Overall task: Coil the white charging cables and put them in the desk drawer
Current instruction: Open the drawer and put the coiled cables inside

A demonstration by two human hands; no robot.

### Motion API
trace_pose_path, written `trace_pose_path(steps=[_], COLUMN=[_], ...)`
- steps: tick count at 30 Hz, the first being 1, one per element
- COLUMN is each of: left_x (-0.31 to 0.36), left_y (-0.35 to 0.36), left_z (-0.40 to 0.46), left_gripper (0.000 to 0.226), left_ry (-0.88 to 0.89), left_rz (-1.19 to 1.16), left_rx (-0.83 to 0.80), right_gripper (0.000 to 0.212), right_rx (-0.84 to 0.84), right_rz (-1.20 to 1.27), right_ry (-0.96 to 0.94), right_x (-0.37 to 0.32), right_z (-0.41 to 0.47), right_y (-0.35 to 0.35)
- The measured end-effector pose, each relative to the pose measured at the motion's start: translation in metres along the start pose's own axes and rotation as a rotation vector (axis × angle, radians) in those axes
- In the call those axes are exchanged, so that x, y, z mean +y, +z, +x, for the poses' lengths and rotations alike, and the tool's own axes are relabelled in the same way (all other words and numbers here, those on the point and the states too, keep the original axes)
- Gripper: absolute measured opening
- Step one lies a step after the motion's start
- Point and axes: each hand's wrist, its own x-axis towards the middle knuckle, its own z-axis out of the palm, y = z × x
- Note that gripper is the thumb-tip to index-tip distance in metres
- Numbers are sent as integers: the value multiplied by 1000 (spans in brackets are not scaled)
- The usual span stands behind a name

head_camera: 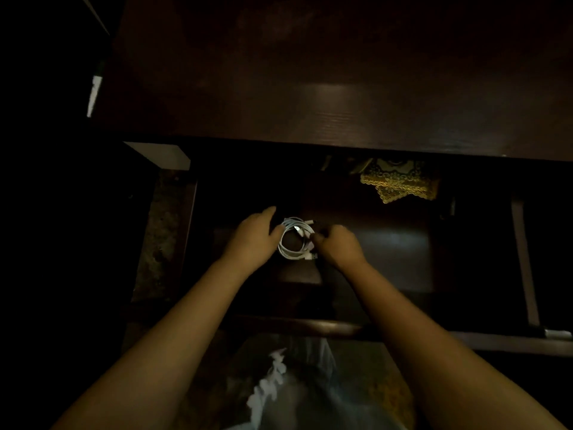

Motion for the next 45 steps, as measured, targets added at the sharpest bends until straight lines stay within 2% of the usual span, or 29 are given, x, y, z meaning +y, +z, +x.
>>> trace_pose_path(steps=[4,8,10,11,14,17,21,28,34,39,45], left_x=[8,-15,-32,-39,-55,-62,-73,-62,-40,-38,-40], left_y=[-5,23,39,47,68,82,95,88,78,95,88], left_z=[-86,-150,-168,-175,-180,-171,-153,-120,-89,-58,-2], left_gripper=[51,56,60,62,65,67,73,76,80,83,73], left_ry=[193,374,428,447,497,513,550,549,482,372,401], left_rz=[50,315,440,496,614,685,720,723,643,559,556], left_rx=[164,278,302,309,339,383,510,623,700,677,676], right_gripper=[33,34,38,43,58,59,63,69,64,67,63], right_rx=[217,522,687,718,657,612,634,716,794,788,791], right_rz=[-68,-146,-246,-326,-535,-649,-703,-646,-589,-466,-429], right_ry=[-183,-427,-521,-532,-477,-402,-422,-413,-324,-265,-238], right_x=[-7,3,21,33,71,103,121,104,81,62,71], right_z=[-68,-152,-181,-193,-212,-204,-180,-151,-123,-88,-39], right_y=[-20,-14,2,12,43,59,62,52,30,31,27])
